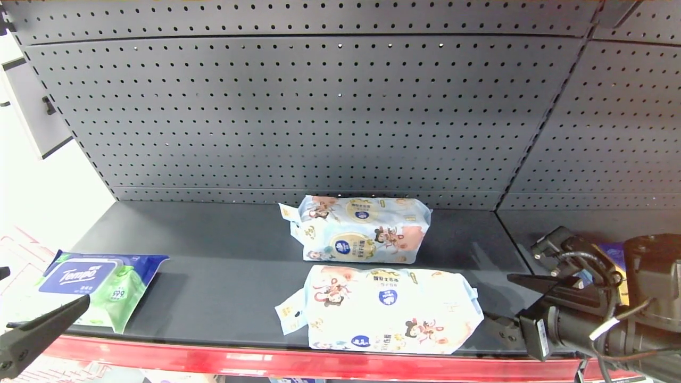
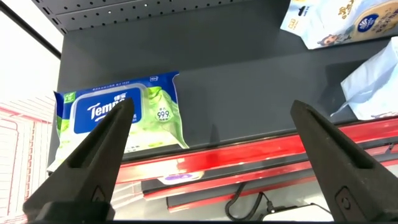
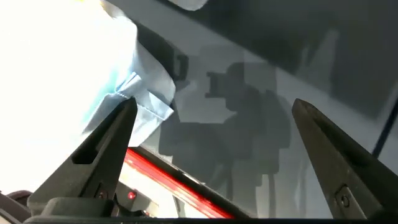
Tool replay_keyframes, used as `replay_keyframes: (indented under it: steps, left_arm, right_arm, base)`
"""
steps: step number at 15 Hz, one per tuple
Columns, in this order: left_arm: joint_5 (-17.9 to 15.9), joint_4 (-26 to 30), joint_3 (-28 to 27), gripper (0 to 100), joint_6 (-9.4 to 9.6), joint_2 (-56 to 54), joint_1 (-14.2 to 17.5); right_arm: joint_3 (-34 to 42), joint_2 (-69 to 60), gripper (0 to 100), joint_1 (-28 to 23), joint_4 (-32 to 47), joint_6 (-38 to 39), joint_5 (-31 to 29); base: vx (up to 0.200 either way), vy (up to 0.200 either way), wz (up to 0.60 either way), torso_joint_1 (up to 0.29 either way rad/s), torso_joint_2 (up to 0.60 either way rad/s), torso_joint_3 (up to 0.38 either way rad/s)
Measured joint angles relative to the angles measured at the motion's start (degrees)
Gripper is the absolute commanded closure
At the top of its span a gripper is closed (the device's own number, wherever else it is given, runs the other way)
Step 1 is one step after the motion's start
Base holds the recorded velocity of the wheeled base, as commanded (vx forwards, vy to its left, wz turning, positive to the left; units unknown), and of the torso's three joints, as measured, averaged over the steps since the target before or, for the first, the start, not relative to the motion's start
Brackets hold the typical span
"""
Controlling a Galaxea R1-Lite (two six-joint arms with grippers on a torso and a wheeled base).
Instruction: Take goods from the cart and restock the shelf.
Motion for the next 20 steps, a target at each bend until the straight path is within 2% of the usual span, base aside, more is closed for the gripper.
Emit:
replay_keyframes:
  steps: [20]
  left_arm:
    - [0.1, 0.0, 0.0, 0, -0.27, -0.2, 0.0]
  right_arm:
    - [-4.0, 4.8, 0, 5.2, -0.2, 0.0, -0.2]
  base:
    - [0.0, 0.0, 0.0, 0.0, 0.0, 0.0]
